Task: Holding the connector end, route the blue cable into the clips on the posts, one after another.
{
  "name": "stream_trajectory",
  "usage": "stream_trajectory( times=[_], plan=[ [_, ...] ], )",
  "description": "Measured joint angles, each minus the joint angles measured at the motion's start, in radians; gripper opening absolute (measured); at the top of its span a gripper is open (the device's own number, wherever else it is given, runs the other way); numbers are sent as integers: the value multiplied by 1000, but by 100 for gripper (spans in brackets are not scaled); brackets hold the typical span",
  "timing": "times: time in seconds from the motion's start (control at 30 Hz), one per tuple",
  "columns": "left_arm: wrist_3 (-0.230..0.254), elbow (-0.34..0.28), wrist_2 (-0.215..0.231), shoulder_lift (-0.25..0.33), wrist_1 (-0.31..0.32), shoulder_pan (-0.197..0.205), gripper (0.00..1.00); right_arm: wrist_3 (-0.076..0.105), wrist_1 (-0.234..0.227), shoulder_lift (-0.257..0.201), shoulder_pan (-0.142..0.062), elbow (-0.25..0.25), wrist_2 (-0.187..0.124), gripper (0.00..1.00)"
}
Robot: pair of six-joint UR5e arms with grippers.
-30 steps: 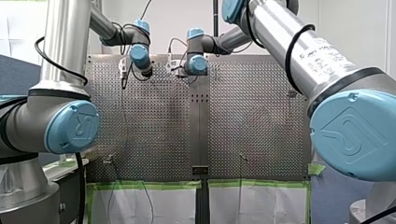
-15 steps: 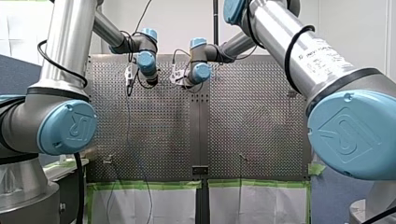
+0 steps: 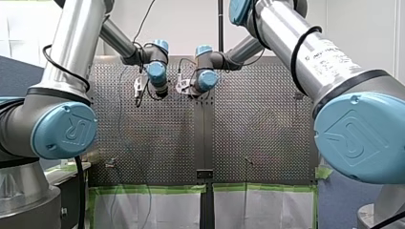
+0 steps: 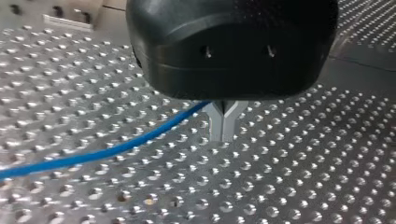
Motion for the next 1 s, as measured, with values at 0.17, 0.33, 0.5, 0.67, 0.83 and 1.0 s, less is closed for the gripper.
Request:
stream_trajectory(
  times=[0.17, 0.33, 0.5, 0.67, 0.83, 1.0],
  plan=[
    [-5, -1, -17, -8, 10, -8, 0, 0, -1, 0, -1, 32, 27, 0],
    [-14, -6, -20, -9, 15, -14, 0, -1, -3, 1, -3, 68, 52, 0],
    [-19, -30, -18, -9, 39, -20, 0, -1, -3, 1, -4, 90, 62, 0],
    [-27, -42, -18, -13, 62, -30, 0, -2, -6, 2, -4, 112, 71, 0],
    [-29, -45, -19, -21, 66, -37, 0, -5, -12, 2, -5, 144, 78, 0],
    [-42, -46, -35, -56, 81, -68, 0, -11, -23, 3, -10, 180, 87, 0]
  ],
)
